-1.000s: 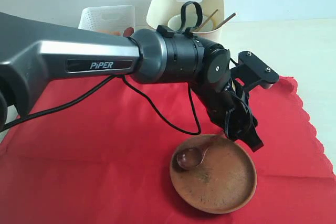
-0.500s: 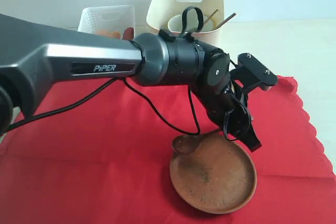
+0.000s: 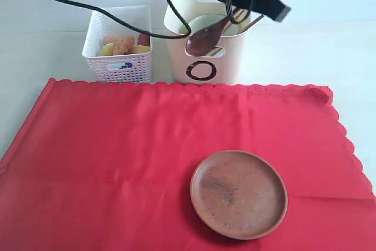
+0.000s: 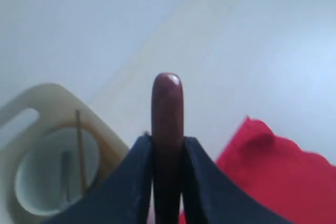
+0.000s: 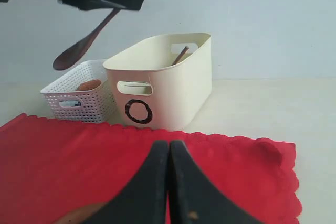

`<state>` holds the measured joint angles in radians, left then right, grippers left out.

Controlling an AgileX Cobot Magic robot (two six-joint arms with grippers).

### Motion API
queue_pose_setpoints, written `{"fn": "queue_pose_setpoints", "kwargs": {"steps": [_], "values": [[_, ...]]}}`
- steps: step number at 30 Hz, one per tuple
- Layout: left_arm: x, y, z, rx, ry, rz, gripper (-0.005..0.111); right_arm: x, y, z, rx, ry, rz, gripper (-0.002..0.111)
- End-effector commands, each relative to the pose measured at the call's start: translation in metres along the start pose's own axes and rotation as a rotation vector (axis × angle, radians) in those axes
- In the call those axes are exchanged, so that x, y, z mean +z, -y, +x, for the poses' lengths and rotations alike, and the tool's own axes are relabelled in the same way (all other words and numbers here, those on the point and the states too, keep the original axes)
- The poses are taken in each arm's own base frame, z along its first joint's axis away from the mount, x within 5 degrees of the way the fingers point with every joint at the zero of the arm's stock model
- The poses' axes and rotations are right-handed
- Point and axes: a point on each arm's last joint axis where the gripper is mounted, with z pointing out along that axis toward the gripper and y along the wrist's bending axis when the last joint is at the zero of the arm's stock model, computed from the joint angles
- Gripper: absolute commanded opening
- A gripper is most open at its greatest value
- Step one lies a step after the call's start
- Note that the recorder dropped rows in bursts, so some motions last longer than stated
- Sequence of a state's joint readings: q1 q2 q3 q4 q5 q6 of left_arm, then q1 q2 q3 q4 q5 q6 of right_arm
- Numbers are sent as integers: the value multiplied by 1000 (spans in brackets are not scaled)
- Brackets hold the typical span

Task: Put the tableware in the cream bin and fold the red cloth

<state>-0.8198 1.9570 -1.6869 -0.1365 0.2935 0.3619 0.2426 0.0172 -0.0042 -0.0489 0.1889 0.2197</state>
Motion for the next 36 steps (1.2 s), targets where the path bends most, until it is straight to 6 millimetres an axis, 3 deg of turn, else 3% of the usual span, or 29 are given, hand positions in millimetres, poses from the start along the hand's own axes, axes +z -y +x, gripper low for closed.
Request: {"fn": "queue_pose_setpoints", "kwargs": {"steps": [1,8,20,23,27,30,36], "values": [[4,-28,-3,-53,141,-100,0,0,0,1,0,5,-3,0],[24,-48,9,-68,253,-191,0,0,0,1,0,5,-3,0],[52,-54,29,-61,379,-271,1,0,0,1,0,5,-3,0],[55,-57,33,-74,380,-281,12,0,0,1,0,5,-3,0],[55,-69,39,-180,380,-315,46,0,0,1,0,5,-3,0],[53,-79,42,-248,379,-340,64,0,0,1,0,5,-3,0],[52,-88,47,-336,365,-358,67,0,0,1,0,5,-3,0]]}}
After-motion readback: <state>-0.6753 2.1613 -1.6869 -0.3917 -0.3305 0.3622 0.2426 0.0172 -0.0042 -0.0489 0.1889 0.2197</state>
